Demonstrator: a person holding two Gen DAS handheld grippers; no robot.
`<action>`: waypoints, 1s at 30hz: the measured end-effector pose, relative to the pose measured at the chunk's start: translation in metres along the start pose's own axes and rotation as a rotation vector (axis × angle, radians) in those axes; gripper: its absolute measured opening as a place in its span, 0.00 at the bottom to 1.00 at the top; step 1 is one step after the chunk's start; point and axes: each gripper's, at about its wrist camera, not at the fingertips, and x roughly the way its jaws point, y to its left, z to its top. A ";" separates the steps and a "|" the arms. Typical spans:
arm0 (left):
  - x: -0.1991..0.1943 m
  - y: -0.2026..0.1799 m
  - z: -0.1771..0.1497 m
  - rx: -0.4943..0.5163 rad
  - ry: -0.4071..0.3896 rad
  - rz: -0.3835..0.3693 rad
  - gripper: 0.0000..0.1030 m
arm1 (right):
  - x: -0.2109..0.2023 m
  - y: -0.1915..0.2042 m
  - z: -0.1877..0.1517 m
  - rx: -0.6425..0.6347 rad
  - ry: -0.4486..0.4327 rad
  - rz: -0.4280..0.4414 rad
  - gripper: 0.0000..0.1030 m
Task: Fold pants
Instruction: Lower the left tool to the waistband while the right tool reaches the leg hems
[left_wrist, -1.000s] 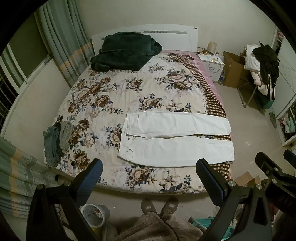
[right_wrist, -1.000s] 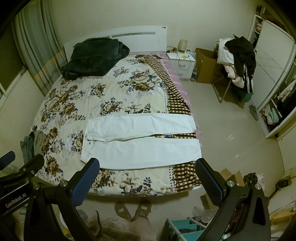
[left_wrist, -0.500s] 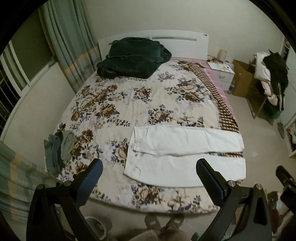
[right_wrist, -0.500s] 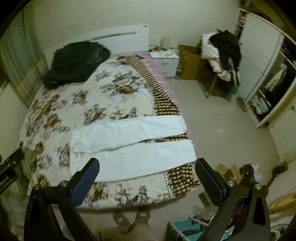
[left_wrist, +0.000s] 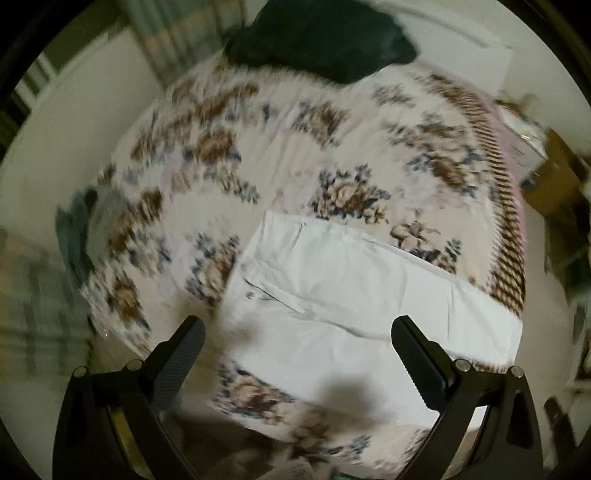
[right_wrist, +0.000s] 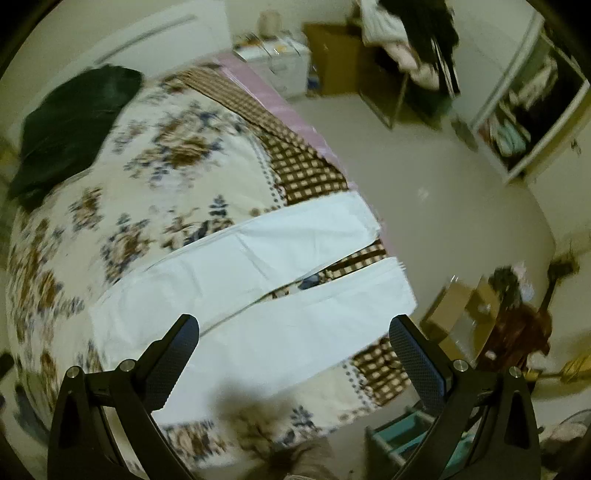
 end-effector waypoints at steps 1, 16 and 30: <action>0.024 -0.009 0.011 -0.040 0.034 0.014 1.00 | 0.026 0.002 0.013 0.020 0.020 -0.008 1.00; 0.314 -0.119 0.113 -0.261 0.335 0.147 1.00 | 0.381 -0.036 0.170 0.360 0.278 -0.102 1.00; 0.422 -0.114 0.128 -0.326 0.481 0.234 0.64 | 0.486 -0.062 0.197 0.524 0.432 -0.073 0.89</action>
